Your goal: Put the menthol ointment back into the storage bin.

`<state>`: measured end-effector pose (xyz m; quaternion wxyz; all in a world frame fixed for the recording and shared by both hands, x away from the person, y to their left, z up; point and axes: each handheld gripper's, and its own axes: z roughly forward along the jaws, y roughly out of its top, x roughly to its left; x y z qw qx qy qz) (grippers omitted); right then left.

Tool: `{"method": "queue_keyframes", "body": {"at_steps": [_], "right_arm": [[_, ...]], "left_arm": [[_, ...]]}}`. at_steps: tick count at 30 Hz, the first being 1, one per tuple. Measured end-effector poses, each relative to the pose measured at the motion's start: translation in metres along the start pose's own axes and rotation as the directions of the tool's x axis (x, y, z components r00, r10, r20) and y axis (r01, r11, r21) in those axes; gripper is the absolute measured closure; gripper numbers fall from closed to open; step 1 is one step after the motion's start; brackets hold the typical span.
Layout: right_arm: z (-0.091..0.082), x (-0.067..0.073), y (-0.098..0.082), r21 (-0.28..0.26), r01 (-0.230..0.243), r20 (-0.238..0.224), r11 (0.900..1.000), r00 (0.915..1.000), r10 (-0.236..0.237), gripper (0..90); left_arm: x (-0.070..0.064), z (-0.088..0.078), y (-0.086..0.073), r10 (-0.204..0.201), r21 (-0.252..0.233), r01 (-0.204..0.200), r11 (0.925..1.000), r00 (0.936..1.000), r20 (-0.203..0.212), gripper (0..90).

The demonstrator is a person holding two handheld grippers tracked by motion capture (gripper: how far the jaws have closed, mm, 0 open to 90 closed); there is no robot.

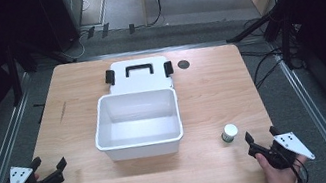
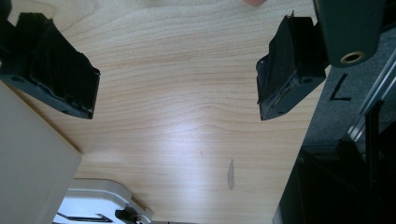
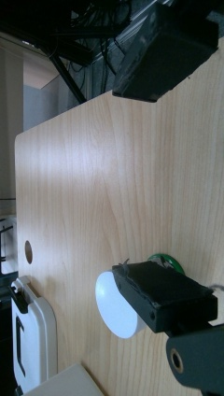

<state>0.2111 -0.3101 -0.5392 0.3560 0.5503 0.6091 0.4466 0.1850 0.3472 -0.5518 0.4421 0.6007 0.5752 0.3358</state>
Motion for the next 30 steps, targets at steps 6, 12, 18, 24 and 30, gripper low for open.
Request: {"method": "queue_keyframes", "body": {"at_steps": [6,12,18,24,30], "right_arm": [[-0.005,0.01,0.006,0.085,0.049,-0.032,0.995,0.9984,-0.046,17.0],[-0.012,0.012,0.017,0.194,0.112,-0.074,0.975,0.9923,-0.099,20.4],[-0.014,0.019,0.039,0.324,0.233,-0.107,0.917,0.9721,-0.209,20.6],[-0.01,0.027,0.058,0.409,0.309,-0.161,0.859,0.9507,-0.265,22.1],[0.002,0.044,0.068,0.461,0.456,-0.265,0.761,0.8895,-0.373,23.3]], "left_arm": [[0.001,-0.001,0.0,-0.004,-0.004,0.004,1.0,1.0,0.003,13.8],[0.002,-0.001,0.0,-0.018,-0.005,0.018,0.9998,0.9998,0.006,13.8],[0.002,0.0,0.0,-0.015,0.001,0.015,0.9999,0.9999,0.004,13.8],[0.003,-0.001,0.0,-0.029,0.001,0.029,0.9996,0.9995,0.012,13.8],[0.004,-0.001,0.0,-0.037,-0.004,0.037,0.9993,0.9992,0.017,13.8]]}}
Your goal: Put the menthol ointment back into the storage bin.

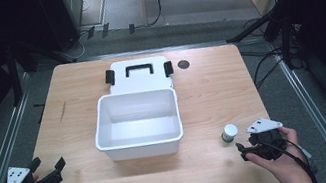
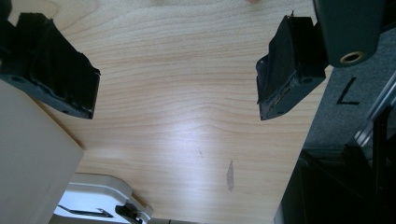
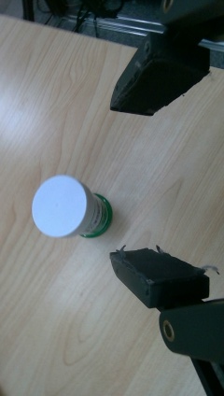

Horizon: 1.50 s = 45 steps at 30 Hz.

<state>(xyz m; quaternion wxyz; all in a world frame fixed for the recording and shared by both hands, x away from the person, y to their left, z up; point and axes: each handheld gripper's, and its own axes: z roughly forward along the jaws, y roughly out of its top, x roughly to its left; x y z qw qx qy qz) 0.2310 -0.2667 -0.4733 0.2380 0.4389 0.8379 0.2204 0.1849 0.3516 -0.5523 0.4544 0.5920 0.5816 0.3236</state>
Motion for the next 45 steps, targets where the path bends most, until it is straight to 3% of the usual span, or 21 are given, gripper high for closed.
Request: {"method": "queue_keyframes", "body": {"at_steps": [5,7,8,10,13,16,17,19,21,22,23,26,30,31,32,34,37,45], "right_arm": [[0.005,0.005,0.014,0.091,0.104,-0.058,0.99,0.9934,-0.099,22.9],[0.006,0.006,0.017,0.11,0.115,-0.077,0.987,0.9912,-0.107,22.4],[0.008,0.008,0.023,0.155,0.145,-0.148,0.977,0.9814,-0.122,20.7],[0.009,0.009,0.028,0.193,0.175,-0.185,0.965,0.9728,-0.139,19.7],[0.01,0.01,0.031,0.222,0.188,-0.205,0.957,0.9683,-0.143,19.7],[0.01,0.01,0.04,0.286,0.206,-0.241,0.936,0.9607,-0.138,19.9],[0.009,0.01,0.048,0.32,0.218,-0.264,0.922,0.9551,-0.134,21.2],[0.008,0.009,0.054,0.346,0.214,-0.277,0.914,0.9537,-0.119,21.0],[0.008,0.007,0.059,0.361,0.231,-0.277,0.903,0.9518,-0.133,20.3],[0.008,0.007,0.059,0.361,0.231,-0.277,0.903,0.9518,-0.133,20.3],[0.011,0.005,0.065,0.393,0.22,-0.255,0.893,0.9589,-0.124,20.2],[0.016,0.002,0.071,0.404,0.198,-0.222,0.893,0.9683,-0.114,21.8],[0.025,-0.001,0.074,0.406,0.174,-0.223,0.897,0.9709,-0.087,23.5],[0.027,-0.002,0.075,0.411,0.159,-0.222,0.898,0.9726,-0.071,25.3],[0.034,-0.007,0.077,0.439,0.115,-0.212,0.891,0.9771,-0.022,31.9],[0.037,-0.009,0.079,0.463,0.085,-0.204,0.882,0.9788,0.013,33.3],[0.043,-0.011,0.082,0.463,0.062,-0.205,0.884,0.9781,0.039,36.5],[0.058,-0.014,0.084,0.479,0.035,-0.192,0.877,0.9792,0.066,42.6]], "left_arm": [[0.001,0.0,0.0,-0.006,0.003,0.006,1.0,1.0,0.006,13.8],[0.001,0.0,0.0,-0.004,-0.001,0.004,1.0,1.0,0.008,13.8],[0.0,0.0,0.0,-0.005,-0.003,0.005,1.0,1.0,0.008,13.8],[0.0,0.0,0.0,0.001,-0.001,0.0,1.0,1.0,0.008,13.8],[0.0,0.0,0.0,-0.002,-0.002,0.002,1.0,0.9999,0.011,13.8],[0.001,0.0,0.0,-0.006,-0.002,0.006,1.0,0.9999,0.014,13.8],[0.001,0.0,0.0,-0.007,-0.001,0.007,1.0,0.9999,0.014,13.8],[0.001,0.0,0.0,-0.005,0.002,0.005,1.0,0.9999,0.012,13.8],[0.0,0.001,0.0,-0.004,0.0,0.004,1.0,0.9999,0.012,13.8],[0.0,0.001,0.0,-0.004,0.0,0.004,1.0,0.9999,0.012,13.8],[0.0,0.001,0.0,-0.003,0.001,0.003,1.0,0.9999,0.011,13.8],[0.001,0.001,0.0,-0.004,0.002,0.004,1.0,0.9999,0.013,13.8],[0.001,0.001,0.0,-0.005,0.001,0.005,1.0,0.9999,0.014,13.8],[0.001,0.001,0.0,-0.005,0.002,0.005,1.0,0.9999,0.014,13.8],[0.001,0.001,0.0,-0.005,0.003,0.005,1.0,0.9999,0.015,13.8],[0.001,0.001,0.0,-0.005,0.003,0.005,1.0,0.9999,0.016,13.8],[0.001,0.001,0.0,-0.004,0.004,0.004,1.0,0.9999,0.015,13.8],[0.0,0.001,0.0,-0.003,0.006,0.003,1.0,0.9999,0.015,13.8]]}}
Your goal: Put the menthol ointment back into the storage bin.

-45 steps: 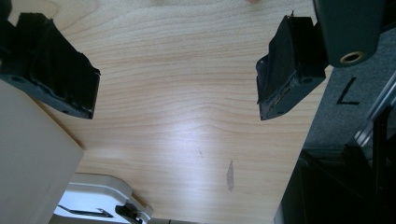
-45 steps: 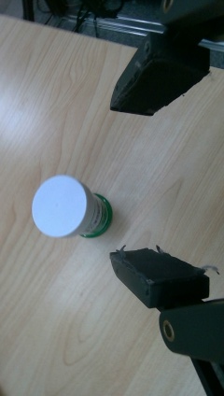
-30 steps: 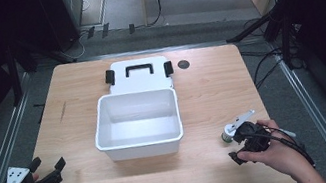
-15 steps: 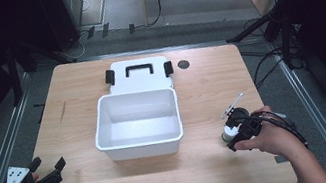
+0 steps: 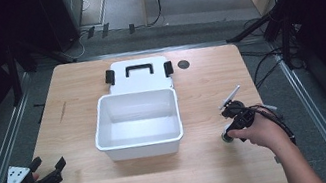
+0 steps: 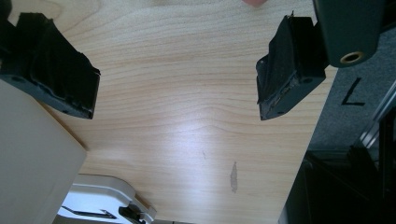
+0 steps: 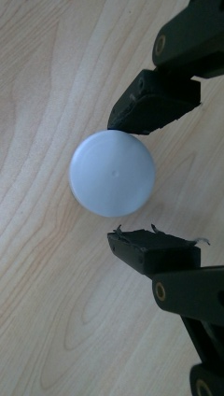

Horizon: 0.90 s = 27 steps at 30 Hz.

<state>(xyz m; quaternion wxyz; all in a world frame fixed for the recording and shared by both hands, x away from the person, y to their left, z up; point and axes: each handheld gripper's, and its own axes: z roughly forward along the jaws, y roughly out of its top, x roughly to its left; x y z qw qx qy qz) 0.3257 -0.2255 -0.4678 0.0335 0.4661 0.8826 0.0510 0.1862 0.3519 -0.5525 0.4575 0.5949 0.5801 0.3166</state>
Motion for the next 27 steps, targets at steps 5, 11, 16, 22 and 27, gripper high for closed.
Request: {"method": "queue_keyframes", "body": {"at_steps": [5,11,16,22,27], "right_arm": [[0.005,-0.002,0.004,-0.005,-0.044,-0.009,0.999,0.999,0.044,49.0],[0.007,-0.004,0.006,0.001,-0.063,-0.023,0.998,0.9978,0.063,51.4],[0.006,-0.001,0.006,0.012,-0.055,-0.037,0.998,0.9977,0.056,51.6],[-0.003,0.006,0.01,0.016,-0.016,-0.054,1.0,0.9984,0.017,51.6],[-0.015,0.016,0.014,0.037,0.019,-0.084,0.999,0.9964,-0.016,51.6]], "left_arm": [[0.0,0.0,0.0,0.0,0.003,0.0,1.0,1.0,0.003,13.8],[0.0,0.0,0.0,0.0,0.004,0.0,1.0,1.0,0.003,13.8],[0.0,0.0,0.0,0.0,0.003,0.0,1.0,1.0,0.002,13.8],[0.0,0.0,0.0,0.0,0.002,0.0,1.0,1.0,0.0,13.9],[0.0,0.0,0.0,-0.001,0.001,0.001,1.0,1.0,-0.003,13.8]]}}
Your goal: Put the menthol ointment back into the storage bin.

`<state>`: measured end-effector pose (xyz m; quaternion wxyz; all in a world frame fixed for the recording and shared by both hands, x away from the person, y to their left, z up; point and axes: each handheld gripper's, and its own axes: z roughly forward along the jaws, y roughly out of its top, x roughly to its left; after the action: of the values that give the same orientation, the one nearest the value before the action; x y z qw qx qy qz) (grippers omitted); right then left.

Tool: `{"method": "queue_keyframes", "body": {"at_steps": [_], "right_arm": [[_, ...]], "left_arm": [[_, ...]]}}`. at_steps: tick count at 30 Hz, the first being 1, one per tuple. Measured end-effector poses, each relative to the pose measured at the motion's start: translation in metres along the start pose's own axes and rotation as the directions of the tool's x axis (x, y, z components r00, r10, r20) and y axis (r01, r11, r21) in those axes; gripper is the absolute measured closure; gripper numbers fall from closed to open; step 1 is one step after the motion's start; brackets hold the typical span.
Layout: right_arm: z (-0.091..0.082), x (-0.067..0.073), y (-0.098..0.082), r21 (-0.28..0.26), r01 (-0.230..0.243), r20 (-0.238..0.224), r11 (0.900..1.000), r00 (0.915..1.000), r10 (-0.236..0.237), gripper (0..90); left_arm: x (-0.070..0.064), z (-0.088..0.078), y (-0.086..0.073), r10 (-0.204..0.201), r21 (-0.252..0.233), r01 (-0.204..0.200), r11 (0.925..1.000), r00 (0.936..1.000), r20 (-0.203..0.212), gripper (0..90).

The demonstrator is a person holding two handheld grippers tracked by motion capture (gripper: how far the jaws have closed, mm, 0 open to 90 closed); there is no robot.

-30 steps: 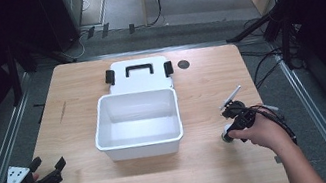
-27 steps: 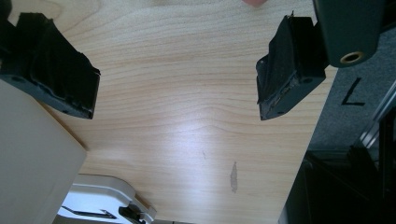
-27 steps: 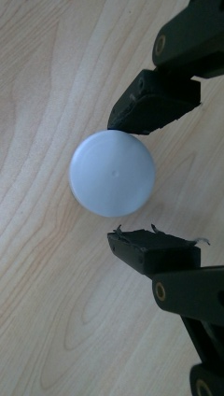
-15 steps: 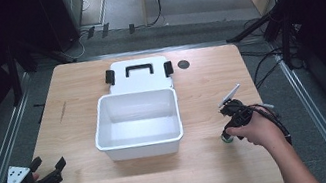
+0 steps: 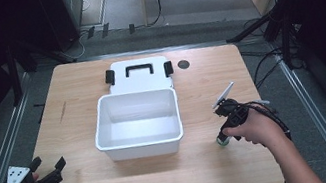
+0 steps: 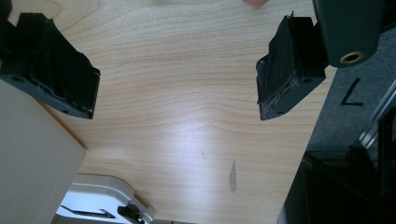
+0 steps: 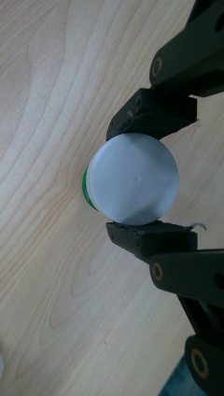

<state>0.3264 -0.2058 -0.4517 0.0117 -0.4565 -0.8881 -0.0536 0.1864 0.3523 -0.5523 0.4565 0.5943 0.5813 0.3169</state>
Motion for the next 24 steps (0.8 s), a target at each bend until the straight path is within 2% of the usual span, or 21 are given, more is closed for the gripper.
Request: {"method": "queue_keyframes", "body": {"at_steps": [2,7,11,20,24], "right_arm": [[-0.009,0.007,0.004,-0.004,0.024,-0.008,1.0,0.9997,-0.024,51.6],[-0.022,0.015,0.01,-0.027,0.023,-0.018,0.999,0.9996,-0.023,51.6],[-0.034,0.021,0.019,-0.023,0.016,-0.035,1.0,0.9992,-0.017,51.6],[-0.06,0.037,0.039,0.001,0.041,-0.018,0.999,0.999,-0.041,51.6],[-0.074,0.048,0.051,0.006,0.054,-0.013,0.999,0.9985,-0.054,51.6]], "left_arm": [[0.0,0.0,0.0,-0.002,0.001,0.002,1.0,1.0,-0.001,13.8],[0.0,0.0,0.0,0.002,-0.004,-0.002,1.0,1.0,-0.008,13.8],[-0.001,0.001,0.0,0.0,-0.006,0.0,1.0,0.9999,-0.011,13.9],[0.0,0.001,0.0,-0.009,-0.006,0.009,0.9999,0.9999,-0.008,13.8],[0.0,0.001,0.0,-0.008,-0.007,0.008,0.9999,0.9999,-0.007,13.9]]}}
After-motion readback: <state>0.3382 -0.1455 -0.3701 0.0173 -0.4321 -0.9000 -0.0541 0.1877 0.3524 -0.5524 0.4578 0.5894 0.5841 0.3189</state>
